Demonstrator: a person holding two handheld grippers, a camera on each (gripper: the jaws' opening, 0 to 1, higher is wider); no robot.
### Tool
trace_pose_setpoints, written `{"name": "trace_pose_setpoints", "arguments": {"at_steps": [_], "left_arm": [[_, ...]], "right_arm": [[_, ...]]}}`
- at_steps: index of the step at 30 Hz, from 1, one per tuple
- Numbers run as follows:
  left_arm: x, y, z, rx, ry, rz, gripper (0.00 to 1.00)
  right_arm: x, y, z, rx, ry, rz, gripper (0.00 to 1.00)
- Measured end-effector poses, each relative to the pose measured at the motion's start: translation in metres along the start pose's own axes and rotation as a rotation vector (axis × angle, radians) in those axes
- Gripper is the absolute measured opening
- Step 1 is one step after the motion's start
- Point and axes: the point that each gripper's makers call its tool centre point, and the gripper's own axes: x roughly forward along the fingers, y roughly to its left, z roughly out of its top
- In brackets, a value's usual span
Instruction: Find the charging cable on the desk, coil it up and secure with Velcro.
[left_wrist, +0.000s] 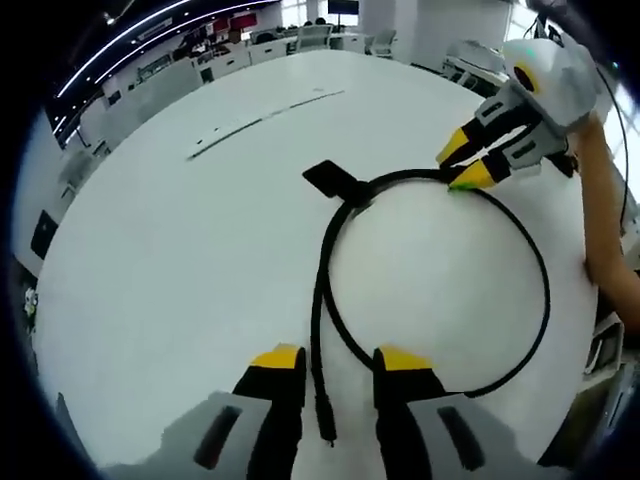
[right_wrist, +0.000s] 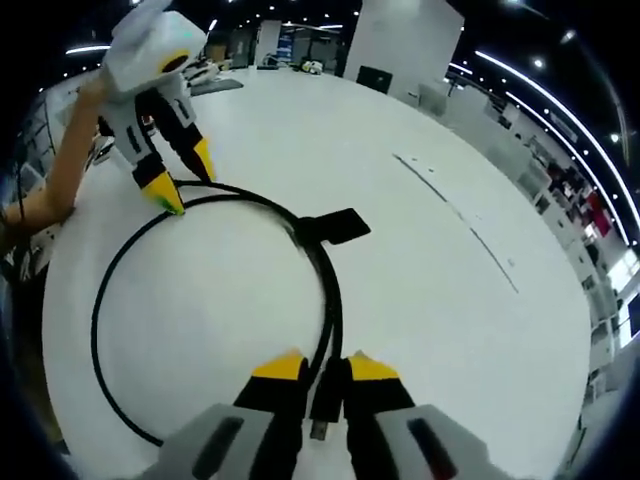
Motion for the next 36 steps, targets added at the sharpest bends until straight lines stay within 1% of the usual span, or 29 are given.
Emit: {"name": "trace_pose_setpoints", "arguments": {"at_steps": [4, 6, 10, 12, 14, 17, 18, 22, 25, 27, 28, 31, 32, 36], "left_arm": [[0.0, -0.005, 0.0, 0.002, 0.025, 0.007, 0.13], [0.001, -0.004, 0.0, 0.002, 0.036, 0.016, 0.09], [0.0, 0.0, 0.0, -0.029, 0.046, 0.034, 0.09], [0.001, 0.007, 0.001, -0.065, 0.048, 0.07, 0.08], [0.001, 0.02, 0.005, -0.093, 0.044, 0.098, 0.07], [0.001, 0.025, 0.006, -0.103, 0.042, 0.108, 0.07], [0.001, 0.033, 0.01, -0.105, 0.043, 0.107, 0.07], [0.001, 0.04, 0.013, -0.097, 0.042, 0.104, 0.07], [0.0, 0.046, 0.015, -0.102, 0.038, 0.106, 0.07], [0.0, 0.046, 0.016, -0.088, 0.034, 0.1, 0.07], [0.0, 0.039, 0.013, -0.08, 0.031, 0.099, 0.07], [0.0, 0.04, 0.015, -0.068, 0.03, 0.097, 0.07], [0.0, 0.042, 0.016, -0.049, 0.03, 0.102, 0.07], [-0.001, 0.045, 0.017, -0.043, 0.032, 0.106, 0.07]], "right_arm": [[0.0, 0.0, 0.0, -0.009, 0.012, -0.012, 0.16], [0.0, 0.001, 0.0, -0.018, 0.02, -0.02, 0.16], [0.001, 0.0, 0.001, -0.028, 0.041, -0.04, 0.16], [0.0, 0.001, 0.002, -0.015, 0.049, -0.039, 0.16], [0.0, 0.006, 0.002, -0.011, 0.057, -0.026, 0.16], [-0.001, 0.011, 0.003, -0.033, 0.069, -0.02, 0.16], [-0.001, 0.011, 0.004, -0.047, 0.078, -0.029, 0.16], [0.0, 0.009, 0.006, -0.072, 0.095, -0.054, 0.15], [-0.001, 0.01, 0.005, -0.069, 0.092, -0.043, 0.16], [-0.001, 0.01, 0.005, -0.067, 0.088, -0.039, 0.16], [-0.001, 0.01, 0.005, -0.065, 0.085, -0.035, 0.16], [-0.001, 0.01, 0.005, -0.069, 0.083, -0.034, 0.16], [-0.001, 0.01, 0.005, -0.072, 0.082, -0.033, 0.16], [-0.001, 0.01, 0.005, -0.084, 0.08, -0.034, 0.16]]}}
